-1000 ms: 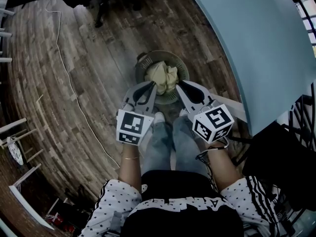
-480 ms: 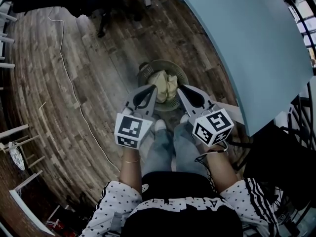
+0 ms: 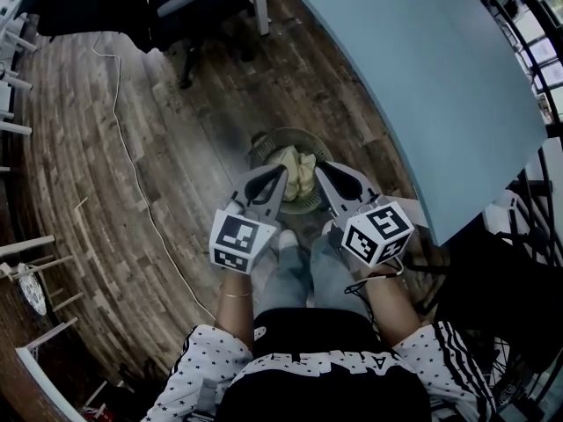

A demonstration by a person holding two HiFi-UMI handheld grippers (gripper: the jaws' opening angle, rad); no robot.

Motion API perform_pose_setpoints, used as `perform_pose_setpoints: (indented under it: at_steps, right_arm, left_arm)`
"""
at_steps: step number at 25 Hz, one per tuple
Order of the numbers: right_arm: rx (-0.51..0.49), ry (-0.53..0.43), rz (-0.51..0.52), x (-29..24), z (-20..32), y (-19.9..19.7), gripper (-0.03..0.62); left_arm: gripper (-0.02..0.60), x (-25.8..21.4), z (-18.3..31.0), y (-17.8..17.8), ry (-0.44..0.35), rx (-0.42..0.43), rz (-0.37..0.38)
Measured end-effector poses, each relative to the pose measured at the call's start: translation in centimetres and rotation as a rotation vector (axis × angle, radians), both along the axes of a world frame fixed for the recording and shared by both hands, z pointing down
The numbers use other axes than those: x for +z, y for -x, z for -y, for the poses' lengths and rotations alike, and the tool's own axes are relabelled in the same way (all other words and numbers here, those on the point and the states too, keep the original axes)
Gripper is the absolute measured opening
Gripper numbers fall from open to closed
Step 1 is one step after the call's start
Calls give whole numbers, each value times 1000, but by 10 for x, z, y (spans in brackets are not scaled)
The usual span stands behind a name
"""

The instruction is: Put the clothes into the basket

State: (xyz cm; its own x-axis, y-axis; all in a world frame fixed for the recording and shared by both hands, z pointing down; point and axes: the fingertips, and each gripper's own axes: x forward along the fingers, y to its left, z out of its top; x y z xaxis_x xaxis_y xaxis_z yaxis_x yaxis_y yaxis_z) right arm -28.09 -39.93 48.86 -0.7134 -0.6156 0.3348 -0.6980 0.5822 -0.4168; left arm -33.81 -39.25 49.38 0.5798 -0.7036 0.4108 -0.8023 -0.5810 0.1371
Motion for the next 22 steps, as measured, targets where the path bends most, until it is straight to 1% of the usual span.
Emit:
perform_pose_setpoints:
  at_steps: [3,7,10,13,22]
  right_arm:
    - [11,-1,-9,-8,-2,-2,44]
    - [34,-6,-5,-22,-4,-3,44]
    - [39,-17,0,-32,-7,-2,44]
    - [41,-29,5,-41,-10,-1,44]
    - [40,-66,5,-65,-17,-4,44]
  left_arm:
    - [15,-11,-1,-2,-11,14,-5]
    - [15,-31,-3,-5,-42,42,-33]
    - [15,-36,-5,-6,-42,45,-18]
    - [14,-43,-7,-7,-44,52,-21]
    - [15,-66,-10,-14,-84,79,-17]
